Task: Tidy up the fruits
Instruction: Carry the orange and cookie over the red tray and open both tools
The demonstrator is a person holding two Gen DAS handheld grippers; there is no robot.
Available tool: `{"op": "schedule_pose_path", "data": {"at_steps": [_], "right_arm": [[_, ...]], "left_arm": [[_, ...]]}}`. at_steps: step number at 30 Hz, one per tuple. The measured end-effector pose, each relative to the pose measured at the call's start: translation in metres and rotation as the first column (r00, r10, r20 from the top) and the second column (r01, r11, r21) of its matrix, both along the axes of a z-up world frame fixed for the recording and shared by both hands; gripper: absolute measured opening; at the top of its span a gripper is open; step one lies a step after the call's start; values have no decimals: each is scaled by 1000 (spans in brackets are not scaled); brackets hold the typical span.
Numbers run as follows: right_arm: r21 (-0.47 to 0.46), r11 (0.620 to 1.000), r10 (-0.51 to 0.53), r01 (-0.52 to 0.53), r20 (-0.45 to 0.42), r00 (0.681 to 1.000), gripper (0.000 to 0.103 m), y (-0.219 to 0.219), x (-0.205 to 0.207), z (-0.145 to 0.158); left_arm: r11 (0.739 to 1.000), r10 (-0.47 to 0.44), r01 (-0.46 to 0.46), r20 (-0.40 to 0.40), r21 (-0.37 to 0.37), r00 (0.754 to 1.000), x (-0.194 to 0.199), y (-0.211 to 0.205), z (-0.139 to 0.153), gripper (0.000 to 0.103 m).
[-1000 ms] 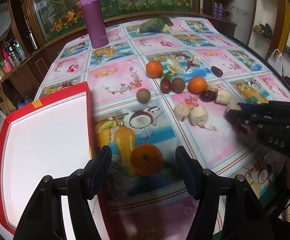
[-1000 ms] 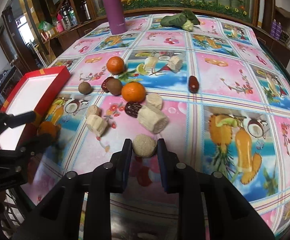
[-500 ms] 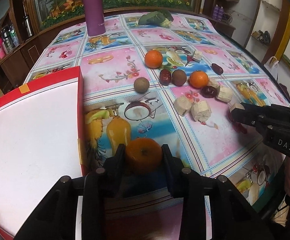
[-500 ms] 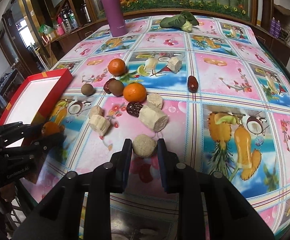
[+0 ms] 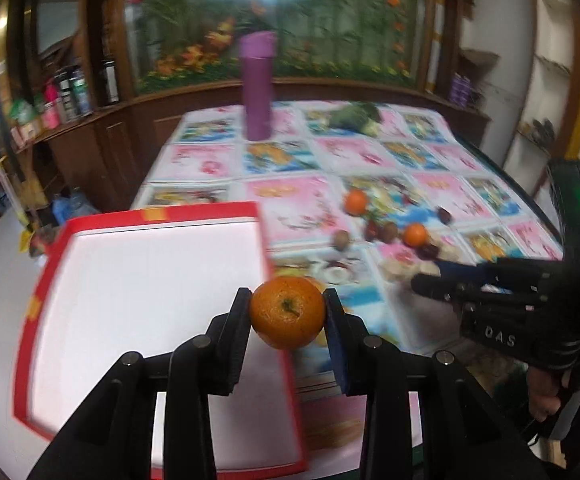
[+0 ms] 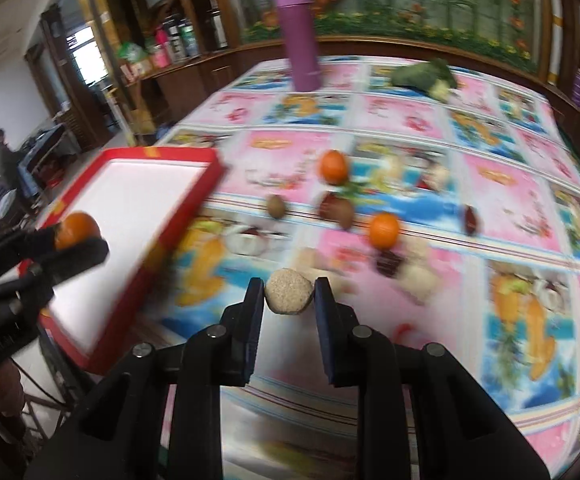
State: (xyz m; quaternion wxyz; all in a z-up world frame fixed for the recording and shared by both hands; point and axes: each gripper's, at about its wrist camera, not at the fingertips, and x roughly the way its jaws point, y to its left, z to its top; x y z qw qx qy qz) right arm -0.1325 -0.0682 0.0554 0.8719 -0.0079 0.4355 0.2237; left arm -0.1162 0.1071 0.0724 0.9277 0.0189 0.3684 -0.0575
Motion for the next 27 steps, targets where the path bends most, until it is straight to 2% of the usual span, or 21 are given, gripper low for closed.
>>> {"op": "schedule_pose_path", "data": {"at_steps": [3,5,8,11,16,22,27], "right_arm": [[10,998,65,-65,-21,998,28,38,-2,0],[12,992,127,-127,-20,992,28,72,-5,2],[1,979,203,-203,-5,979,28,111,-12,4],[-14,962,273,-273,-3,962,28,149,-18,3],[-34,946,321,-323,-52,946,28,188,-21,-12],[-65,950,299,-305,-87,950,28,196,-17,-24],[-97,947,301,-307,-74,951,28,201,-20,-25]], "left_arm": [[990,138,-139,19,36,990,-4,41,1,35],[972,229,-229,5,49,973,-5,70,-4,35],[944,324,-323,-13,68,946,-9,104,-15,35],[922,382,-377,-45,82,923,-12,127,-29,35],[911,408,-400,-78,96,910,-15,140,-44,35],[904,423,-412,-101,113,901,-11,148,-53,35],[902,427,-415,-109,122,897,-13,151,-56,36]]}}
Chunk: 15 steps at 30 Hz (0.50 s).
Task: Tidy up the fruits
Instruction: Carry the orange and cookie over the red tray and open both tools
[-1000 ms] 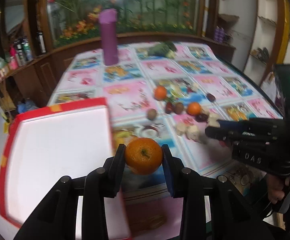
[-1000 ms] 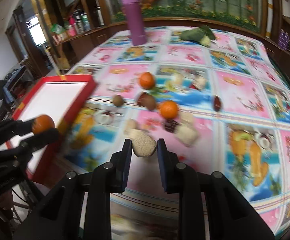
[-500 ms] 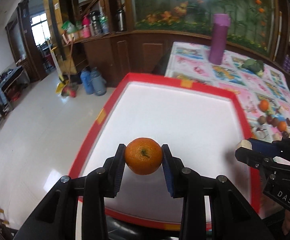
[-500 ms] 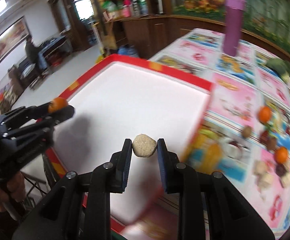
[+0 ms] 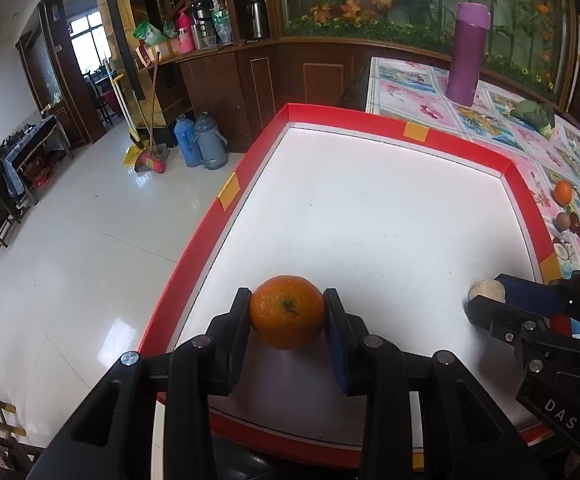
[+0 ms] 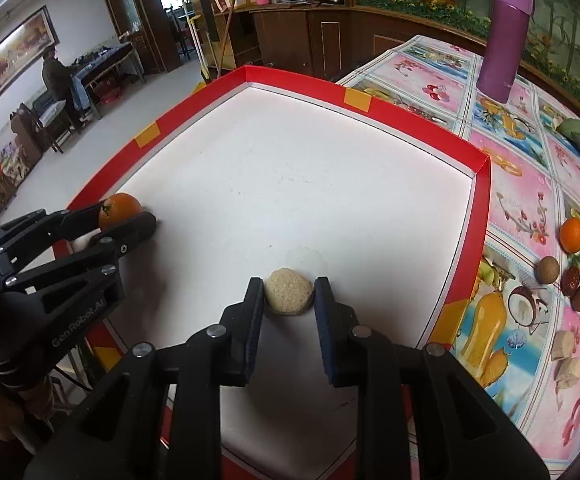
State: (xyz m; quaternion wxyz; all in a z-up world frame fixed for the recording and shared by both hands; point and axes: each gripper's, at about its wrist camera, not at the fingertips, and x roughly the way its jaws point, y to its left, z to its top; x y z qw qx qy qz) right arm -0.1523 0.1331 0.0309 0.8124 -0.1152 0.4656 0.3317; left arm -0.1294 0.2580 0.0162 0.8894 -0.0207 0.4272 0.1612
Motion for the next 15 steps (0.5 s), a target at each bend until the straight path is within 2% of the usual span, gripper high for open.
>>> {"op": "schedule_pose_path", "data": {"at_steps": [1,3,4,5,6,13,15], "right_arm": [[-3,1000,0,0,3,1000,28,1,-1,0],[-3,1000,9,-9,0,1000,33,1,-1,0],[-3,1000,14,-14,-7,1000,40,0,-1,1],[-5,1000,10,-10,-10,1000,43,-1,-1,1],[1,1000,3,-3,-3,1000,46,-4,-2,3],[103,994,-43,33,93,995,49,-41,-6,29],[127,990,-74,60,104,992,52,-57,-3,35]], "left_arm": [[1000,1,-1,1,6,1000,0,0,1,36],[1000,19,-19,-6,21,1000,-2,0,1,45],[999,30,-30,-9,27,1000,0,1,0,60],[999,40,-40,-8,31,999,-2,2,1,70],[998,45,-45,-3,32,999,-4,3,2,71],[998,46,-46,8,35,999,-6,-5,9,71],[999,35,-36,16,41,999,-7,-11,13,75]]}}
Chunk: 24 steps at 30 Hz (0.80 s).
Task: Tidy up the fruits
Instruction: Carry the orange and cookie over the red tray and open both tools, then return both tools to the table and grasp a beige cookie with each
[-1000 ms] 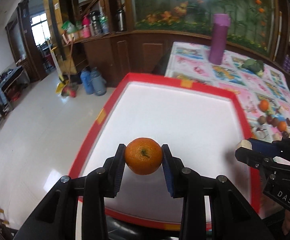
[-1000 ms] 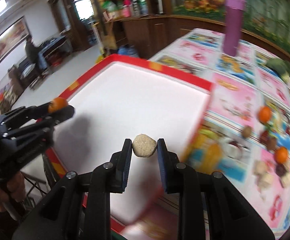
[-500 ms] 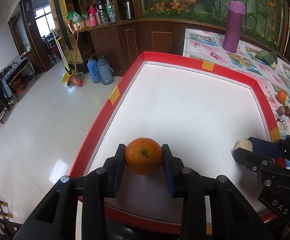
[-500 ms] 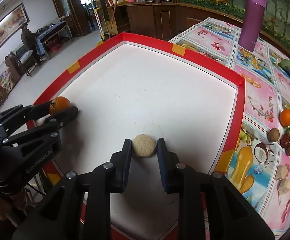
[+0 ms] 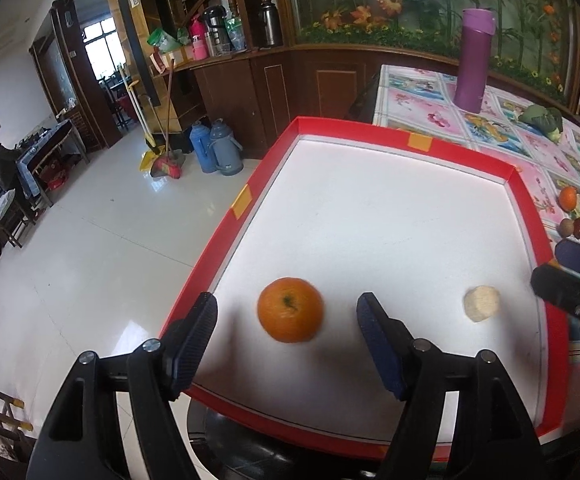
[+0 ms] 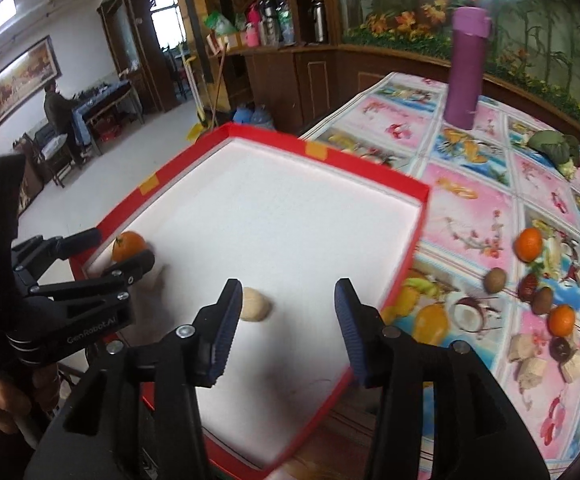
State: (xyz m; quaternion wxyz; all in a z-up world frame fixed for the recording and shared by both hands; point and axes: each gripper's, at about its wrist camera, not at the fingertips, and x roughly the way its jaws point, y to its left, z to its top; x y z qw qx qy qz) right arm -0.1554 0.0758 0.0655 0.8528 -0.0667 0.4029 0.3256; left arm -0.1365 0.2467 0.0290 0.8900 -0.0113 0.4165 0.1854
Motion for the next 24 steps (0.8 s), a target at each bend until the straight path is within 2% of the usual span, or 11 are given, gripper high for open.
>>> {"op": "schedule_pose_path", "data": {"at_steps": [6,12,15,18,22,24], "right_arm": [[43,993,-108,108,8,994,53,-57,13,5],[49,967,-250,250,9,968,53,-134,22,0],[33,944,-328,328,-5,945,53,-175,27,-8],[25,917,-396,397,-50,917,53,-212,35,-19],[1,899,-435,437,-102,895,53,-233,50,-30],[-4,899,-437,439,-105,893,53,-236,54,-33]], "left_arm": [[998,-65,65,22,3,998,1,-30,10,77],[980,-197,197,24,2,980,4,-80,16,78],[962,-274,274,17,0,961,7,-108,17,78],[932,-362,362,10,-3,932,9,-138,18,78],[902,-431,431,-8,-9,902,11,-166,18,78],[890,-457,456,-18,-15,890,13,-178,17,78]]}}
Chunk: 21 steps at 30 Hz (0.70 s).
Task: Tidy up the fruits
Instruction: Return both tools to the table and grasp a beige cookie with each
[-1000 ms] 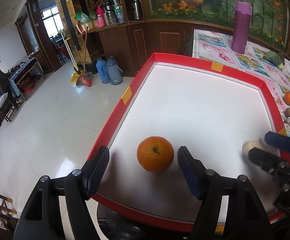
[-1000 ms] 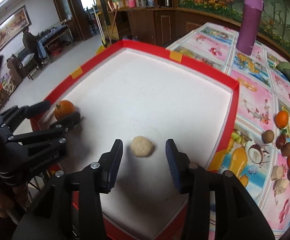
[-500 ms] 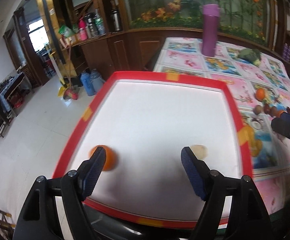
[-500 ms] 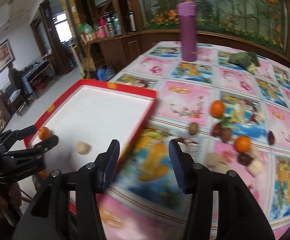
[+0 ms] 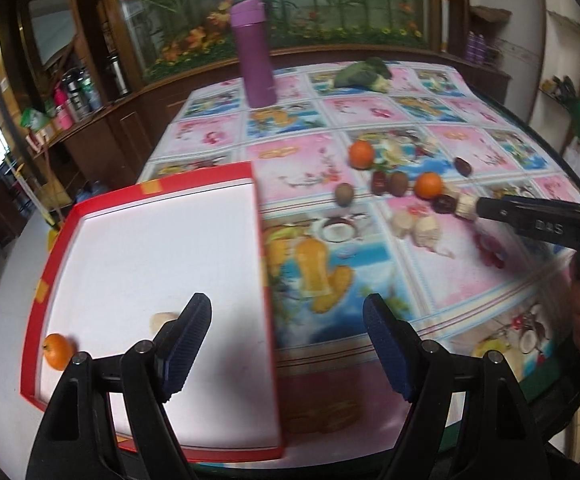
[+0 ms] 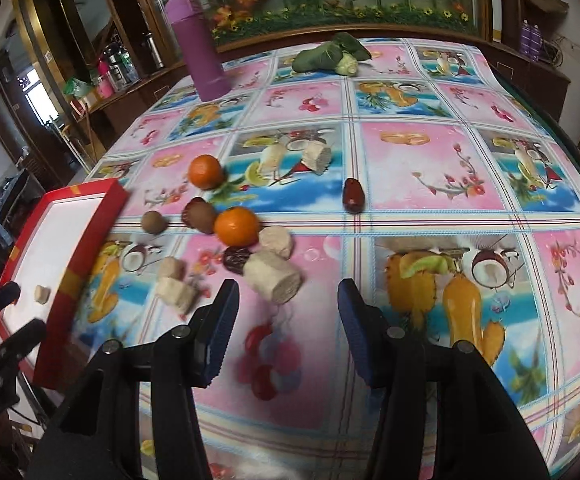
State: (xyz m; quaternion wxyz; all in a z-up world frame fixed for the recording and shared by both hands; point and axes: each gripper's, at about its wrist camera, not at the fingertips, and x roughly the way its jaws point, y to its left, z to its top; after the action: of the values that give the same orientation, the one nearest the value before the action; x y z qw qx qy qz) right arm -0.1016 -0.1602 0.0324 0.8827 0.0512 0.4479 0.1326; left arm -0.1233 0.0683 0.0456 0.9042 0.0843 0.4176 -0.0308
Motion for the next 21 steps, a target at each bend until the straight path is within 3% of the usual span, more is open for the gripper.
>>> {"op": "schedule_pose_path", "data": {"at_steps": [5,10,15,21], "right_arm": [[-27,998,49,-49,-10,999,53,8,9,-10],[-59,996,74,-74,-1,997,43,13,16,-17],[-67,994,85,-84,20,996,29,10,19,-18],[-48,998,32,-31,14,999,29,-5,23,-17]], "left_arm": [[1000,-10,11,-24,7,1000,3,-9,-3,78],[1000,3,-3,-42,0,999,7,-17,-4,78],[998,-54,52,-78,-23,996,15,-40,-9,78],[990,-129,120,-130,-75,983,28,-72,-18,78]]}}
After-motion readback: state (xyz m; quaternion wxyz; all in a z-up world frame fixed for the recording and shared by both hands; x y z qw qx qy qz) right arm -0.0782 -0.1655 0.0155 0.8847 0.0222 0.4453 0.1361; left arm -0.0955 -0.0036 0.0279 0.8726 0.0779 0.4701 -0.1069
